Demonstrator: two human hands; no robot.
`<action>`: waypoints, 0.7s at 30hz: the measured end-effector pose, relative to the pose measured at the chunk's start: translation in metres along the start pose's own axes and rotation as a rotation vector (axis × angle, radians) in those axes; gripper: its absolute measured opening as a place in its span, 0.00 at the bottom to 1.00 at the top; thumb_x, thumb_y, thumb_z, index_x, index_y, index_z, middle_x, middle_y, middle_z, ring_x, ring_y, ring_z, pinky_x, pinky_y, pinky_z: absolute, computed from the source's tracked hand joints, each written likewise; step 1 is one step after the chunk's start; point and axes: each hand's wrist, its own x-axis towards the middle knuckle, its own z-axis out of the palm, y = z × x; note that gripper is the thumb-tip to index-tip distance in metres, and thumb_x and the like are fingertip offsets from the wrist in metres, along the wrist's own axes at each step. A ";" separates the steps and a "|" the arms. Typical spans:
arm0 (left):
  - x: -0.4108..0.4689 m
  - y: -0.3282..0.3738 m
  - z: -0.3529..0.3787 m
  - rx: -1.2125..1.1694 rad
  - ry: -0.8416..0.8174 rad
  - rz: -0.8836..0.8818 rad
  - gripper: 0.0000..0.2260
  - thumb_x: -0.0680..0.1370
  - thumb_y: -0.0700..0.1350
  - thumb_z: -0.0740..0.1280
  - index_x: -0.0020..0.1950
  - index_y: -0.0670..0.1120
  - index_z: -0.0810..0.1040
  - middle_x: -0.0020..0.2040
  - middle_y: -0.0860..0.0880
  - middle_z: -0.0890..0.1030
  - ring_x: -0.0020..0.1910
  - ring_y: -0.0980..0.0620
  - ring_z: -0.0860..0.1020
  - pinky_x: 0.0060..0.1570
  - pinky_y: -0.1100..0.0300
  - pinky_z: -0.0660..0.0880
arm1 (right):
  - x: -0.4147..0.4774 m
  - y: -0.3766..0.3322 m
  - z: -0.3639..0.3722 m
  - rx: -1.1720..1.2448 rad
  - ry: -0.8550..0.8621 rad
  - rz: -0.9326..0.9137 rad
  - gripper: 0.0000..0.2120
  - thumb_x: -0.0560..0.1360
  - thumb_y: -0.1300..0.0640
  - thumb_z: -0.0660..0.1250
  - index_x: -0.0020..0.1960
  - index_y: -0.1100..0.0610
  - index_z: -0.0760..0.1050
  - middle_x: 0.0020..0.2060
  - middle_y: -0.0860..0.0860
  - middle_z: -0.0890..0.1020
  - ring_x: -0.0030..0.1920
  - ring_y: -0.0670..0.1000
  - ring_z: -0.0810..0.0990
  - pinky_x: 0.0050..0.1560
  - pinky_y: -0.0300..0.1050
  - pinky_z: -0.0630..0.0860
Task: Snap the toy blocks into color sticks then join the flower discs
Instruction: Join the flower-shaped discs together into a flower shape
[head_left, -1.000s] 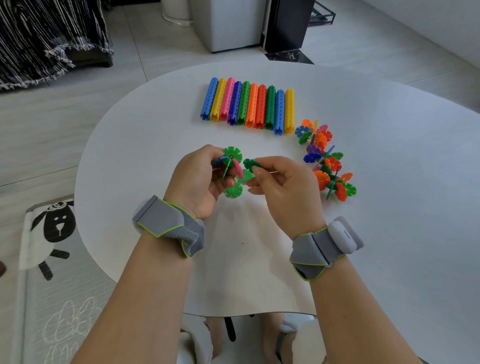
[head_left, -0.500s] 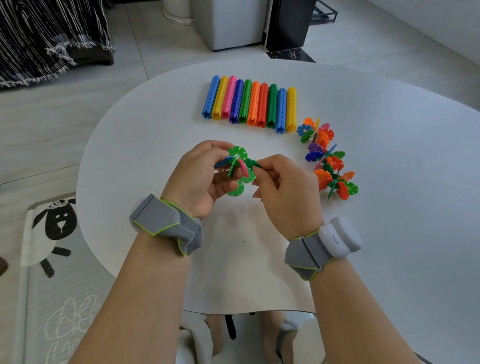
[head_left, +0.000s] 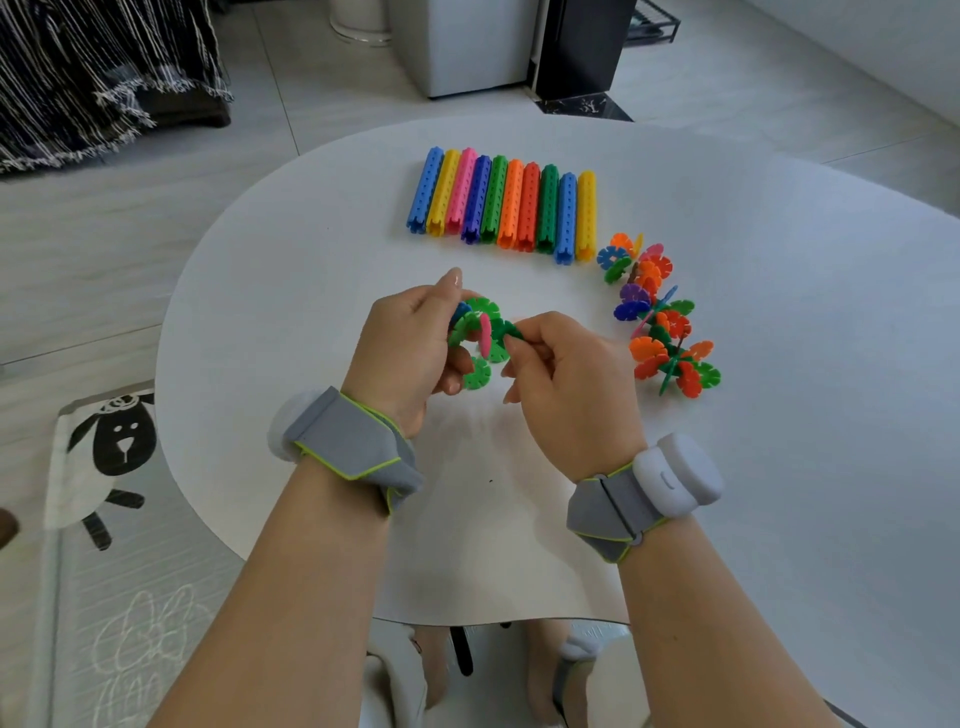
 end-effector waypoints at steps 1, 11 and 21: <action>0.000 -0.001 0.002 0.047 0.032 0.042 0.15 0.81 0.51 0.58 0.42 0.45 0.79 0.32 0.46 0.76 0.23 0.53 0.69 0.20 0.65 0.64 | 0.000 -0.002 0.002 0.003 0.001 0.012 0.07 0.77 0.60 0.63 0.47 0.61 0.78 0.34 0.54 0.81 0.34 0.56 0.81 0.38 0.55 0.78; 0.008 -0.013 0.004 0.274 0.097 0.299 0.15 0.75 0.47 0.58 0.43 0.40 0.81 0.29 0.50 0.75 0.28 0.51 0.68 0.32 0.59 0.64 | -0.004 -0.012 0.011 -0.015 0.038 0.011 0.10 0.76 0.58 0.59 0.44 0.63 0.75 0.32 0.56 0.80 0.31 0.59 0.79 0.34 0.55 0.77; 0.005 -0.016 0.004 0.300 0.061 0.273 0.21 0.71 0.52 0.55 0.42 0.37 0.79 0.31 0.43 0.73 0.31 0.46 0.67 0.33 0.53 0.65 | -0.007 -0.015 0.013 -0.046 0.067 0.012 0.13 0.75 0.56 0.57 0.43 0.63 0.75 0.31 0.56 0.79 0.30 0.58 0.79 0.32 0.54 0.77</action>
